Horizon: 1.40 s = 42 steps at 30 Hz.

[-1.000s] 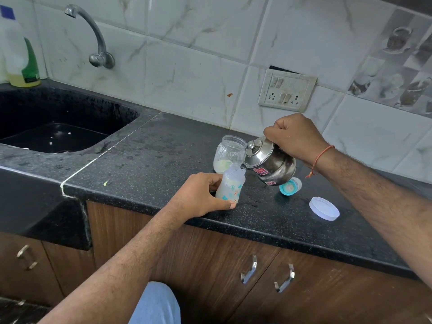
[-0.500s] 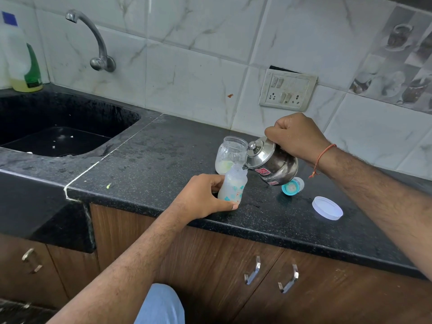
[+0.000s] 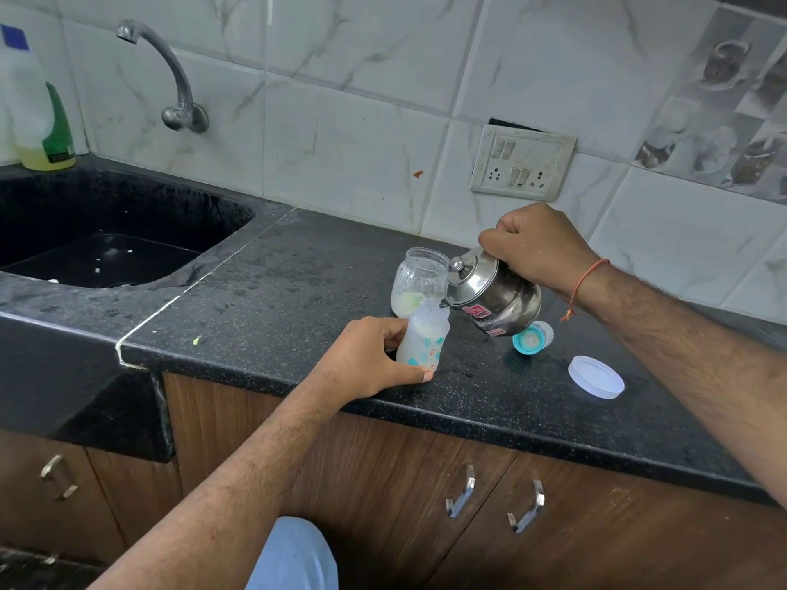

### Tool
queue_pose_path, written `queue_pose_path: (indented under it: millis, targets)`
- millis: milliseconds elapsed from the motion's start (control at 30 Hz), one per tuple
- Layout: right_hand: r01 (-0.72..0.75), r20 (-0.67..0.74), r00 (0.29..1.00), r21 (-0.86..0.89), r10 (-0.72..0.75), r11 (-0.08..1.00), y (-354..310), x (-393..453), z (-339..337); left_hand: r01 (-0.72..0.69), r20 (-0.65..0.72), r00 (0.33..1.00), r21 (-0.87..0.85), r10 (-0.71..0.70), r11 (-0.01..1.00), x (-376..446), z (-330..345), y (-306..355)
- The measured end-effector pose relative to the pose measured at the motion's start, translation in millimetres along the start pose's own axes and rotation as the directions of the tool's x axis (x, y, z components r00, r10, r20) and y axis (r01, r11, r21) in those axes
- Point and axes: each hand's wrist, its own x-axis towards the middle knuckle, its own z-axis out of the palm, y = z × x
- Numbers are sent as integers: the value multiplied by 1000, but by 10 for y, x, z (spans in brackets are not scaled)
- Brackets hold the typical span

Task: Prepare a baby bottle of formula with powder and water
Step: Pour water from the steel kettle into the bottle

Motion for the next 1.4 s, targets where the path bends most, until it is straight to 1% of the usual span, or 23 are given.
queue_pose_path:
  millis: [700, 1300, 1400]
  targets:
    - [19, 4, 1000, -65, -19, 998, -34, 12, -14, -3, -1, 1000, -4, 3, 1000, -5, 0, 15]
    - [28, 5, 1000, -59, -28, 998, -9, 14, -8, 1, -6, 1000, 4, -1, 1000, -14, -4, 21]
    - [12, 9, 1000, -32, -11, 999, 5, -5, -2, 4, -7, 1000, 5, -4, 1000, -16, -2, 19]
